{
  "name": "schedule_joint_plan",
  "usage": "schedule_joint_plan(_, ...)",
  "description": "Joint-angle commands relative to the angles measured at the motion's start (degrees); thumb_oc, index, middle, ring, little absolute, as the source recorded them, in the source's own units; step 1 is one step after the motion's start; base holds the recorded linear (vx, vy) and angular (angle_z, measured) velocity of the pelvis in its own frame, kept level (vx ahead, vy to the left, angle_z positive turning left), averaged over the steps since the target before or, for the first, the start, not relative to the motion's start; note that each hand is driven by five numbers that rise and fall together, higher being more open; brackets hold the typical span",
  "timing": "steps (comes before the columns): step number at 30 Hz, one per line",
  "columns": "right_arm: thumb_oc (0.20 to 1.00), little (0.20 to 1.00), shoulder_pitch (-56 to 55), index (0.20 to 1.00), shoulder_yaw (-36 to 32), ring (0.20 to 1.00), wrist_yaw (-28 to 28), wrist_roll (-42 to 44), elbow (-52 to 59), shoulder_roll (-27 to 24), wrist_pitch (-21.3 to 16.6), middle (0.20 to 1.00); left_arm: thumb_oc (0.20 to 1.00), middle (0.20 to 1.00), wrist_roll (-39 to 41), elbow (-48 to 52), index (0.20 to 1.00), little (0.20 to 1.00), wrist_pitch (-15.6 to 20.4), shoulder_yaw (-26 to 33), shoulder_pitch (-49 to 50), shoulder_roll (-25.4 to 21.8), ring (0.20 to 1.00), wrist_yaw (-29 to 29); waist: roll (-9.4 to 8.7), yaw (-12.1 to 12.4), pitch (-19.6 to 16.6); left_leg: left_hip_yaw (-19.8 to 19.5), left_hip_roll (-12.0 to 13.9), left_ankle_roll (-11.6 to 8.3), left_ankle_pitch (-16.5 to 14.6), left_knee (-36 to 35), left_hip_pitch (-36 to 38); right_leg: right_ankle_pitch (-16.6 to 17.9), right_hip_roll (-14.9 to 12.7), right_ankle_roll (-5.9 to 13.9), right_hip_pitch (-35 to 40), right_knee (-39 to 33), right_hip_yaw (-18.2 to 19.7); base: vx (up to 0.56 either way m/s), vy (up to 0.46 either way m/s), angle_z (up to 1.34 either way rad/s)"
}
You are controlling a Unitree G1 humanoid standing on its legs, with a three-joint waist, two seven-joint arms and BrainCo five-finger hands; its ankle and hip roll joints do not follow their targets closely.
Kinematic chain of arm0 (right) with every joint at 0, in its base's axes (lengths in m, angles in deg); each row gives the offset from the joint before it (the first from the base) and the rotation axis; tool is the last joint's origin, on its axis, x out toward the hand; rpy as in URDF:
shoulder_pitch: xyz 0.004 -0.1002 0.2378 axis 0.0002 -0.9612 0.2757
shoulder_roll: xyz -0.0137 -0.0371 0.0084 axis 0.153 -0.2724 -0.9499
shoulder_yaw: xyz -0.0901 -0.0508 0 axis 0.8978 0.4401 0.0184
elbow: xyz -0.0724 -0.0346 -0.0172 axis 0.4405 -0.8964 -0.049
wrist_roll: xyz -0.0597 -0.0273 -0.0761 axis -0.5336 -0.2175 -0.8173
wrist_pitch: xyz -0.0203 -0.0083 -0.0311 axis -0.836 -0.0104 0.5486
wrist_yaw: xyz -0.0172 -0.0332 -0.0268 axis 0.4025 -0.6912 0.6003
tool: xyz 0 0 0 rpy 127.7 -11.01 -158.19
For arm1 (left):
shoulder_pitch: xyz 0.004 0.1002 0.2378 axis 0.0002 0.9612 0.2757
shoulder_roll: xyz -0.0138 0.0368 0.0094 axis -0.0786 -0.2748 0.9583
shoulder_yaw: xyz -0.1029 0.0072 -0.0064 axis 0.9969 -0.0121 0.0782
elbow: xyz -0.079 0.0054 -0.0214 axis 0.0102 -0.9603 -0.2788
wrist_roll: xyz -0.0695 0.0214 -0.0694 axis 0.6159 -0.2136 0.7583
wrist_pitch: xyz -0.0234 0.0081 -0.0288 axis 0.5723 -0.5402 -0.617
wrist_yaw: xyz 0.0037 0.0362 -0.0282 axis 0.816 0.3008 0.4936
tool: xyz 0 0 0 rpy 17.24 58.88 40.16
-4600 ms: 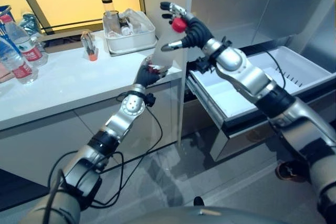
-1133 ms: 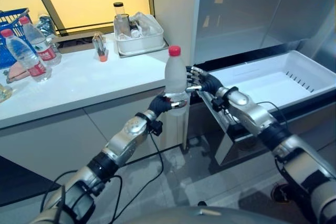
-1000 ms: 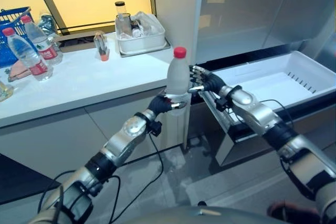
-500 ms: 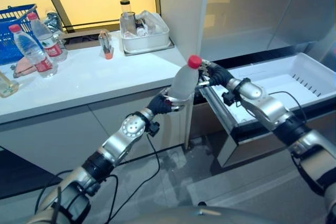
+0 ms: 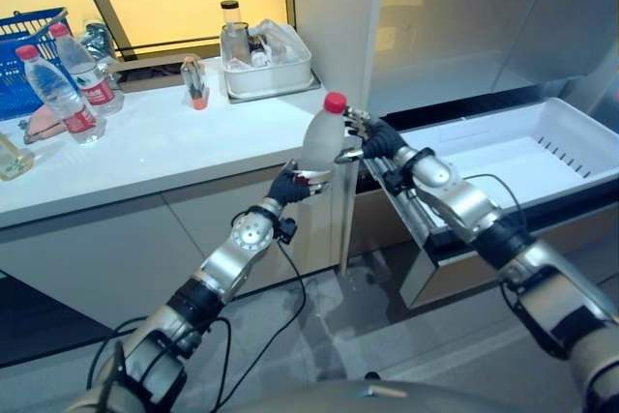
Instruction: Take the drinks into the refrigerator
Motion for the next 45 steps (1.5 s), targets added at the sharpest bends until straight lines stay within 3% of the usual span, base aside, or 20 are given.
schedule_joint_plan(1,1.000,1.000,9.16,1.000,-0.25,1.000,1.31,-0.33,-0.65,4.52,-2.77,1.000,0.200,0.200,0.06,-1.54,0.200,0.200,5.53,-1.94,-13.01,4.67,0.200,0.61,-1.79,0.03,-1.66,-4.36,-1.03,1.05,-1.09,1.57,-3.44,-10.61,-1.47,2.88,6.77,2.31,-1.91,0.00,0.000,0.00)
schedule_joint_plan(16,1.000,1.000,7.54,1.000,-2.23,1.000,3.12,1.68,1.39,4.85,-3.11,1.000,0.200,0.200,-2.72,-2.40,0.200,0.200,5.33,-0.50,-12.17,3.90,0.200,2.54,-2.16,0.01,-1.96,-4.18,-0.96,1.13,-1.14,1.63,-3.61,-10.41,-1.51,2.94,6.49,2.25,-1.66,0.00,0.000,0.00)
schedule_joint_plan(30,1.000,1.000,13.18,1.000,1.63,1.000,7.77,-2.99,-9.39,13.82,-1.84,1.000,0.200,0.200,-17.21,-0.63,0.200,0.200,4.77,-3.03,-16.53,3.65,0.200,10.00,-2.28,0.14,-2.00,-3.98,-1.16,1.26,-1.20,1.68,-3.81,-10.10,-1.55,2.89,6.14,2.13,-1.32,0.00,0.000,0.00)
schedule_joint_plan(39,1.000,1.000,13.22,1.000,1.92,1.000,9.08,-4.56,-11.52,15.42,-1.87,1.000,0.200,0.200,-20.91,-0.64,0.200,0.200,4.67,-3.30,-18.00,2.76,0.200,12.58,-2.45,0.29,-1.94,-4.02,-1.28,1.31,-1.11,1.51,-3.89,-9.98,-1.63,3.07,6.05,2.14,-1.59,0.00,0.000,0.00)
schedule_joint_plan(40,0.865,0.865,13.52,0.865,2.21,0.865,9.17,-6.72,-12.06,15.89,-1.67,0.865,0.200,0.200,-21.25,-0.50,0.200,0.200,4.75,-3.27,-18.04,2.60,0.200,12.74,-2.50,0.33,-1.95,-4.01,-1.34,1.35,-1.20,1.53,-3.85,-9.89,-1.67,3.06,6.03,2.13,-1.53,0.00,0.000,0.00)
schedule_joint_plan(41,0.595,0.595,13.53,0.595,2.21,0.595,9.17,-6.74,-12.07,15.92,-1.68,0.595,0.200,0.200,-21.26,-0.49,0.200,0.200,4.75,-3.26,-18.04,2.59,0.200,12.74,-2.50,0.32,-1.94,-4.01,-1.34,1.35,-1.20,1.54,-3.85,-9.89,-1.67,3.07,6.03,2.13,-1.53,0.00,0.000,0.00)
schedule_joint_plan(42,0.200,0.200,13.54,0.200,2.46,0.200,9.40,-8.13,-11.72,16.10,-1.58,0.200,0.200,0.200,-21.53,-0.45,0.200,0.200,4.83,-3.37,-18.11,2.51,0.200,13.04,-2.52,0.30,-1.98,-4.01,-1.40,1.39,-1.24,1.55,-3.86,-9.87,-1.69,3.07,6.03,2.10,-1.52,0.00,0.000,0.00)
schedule_joint_plan(45,0.200,0.200,12.71,0.200,2.29,0.200,9.49,-8.94,-10.62,15.70,-1.79,0.200,0.200,0.200,-21.76,-0.35,0.200,0.200,4.86,-3.26,-17.83,2.62,0.200,13.24,-2.57,0.32,-2.03,-4.02,-1.42,1.40,-1.25,1.48,-3.82,-9.82,-1.75,3.15,6.04,2.08,-1.64,0.00,0.000,0.00)
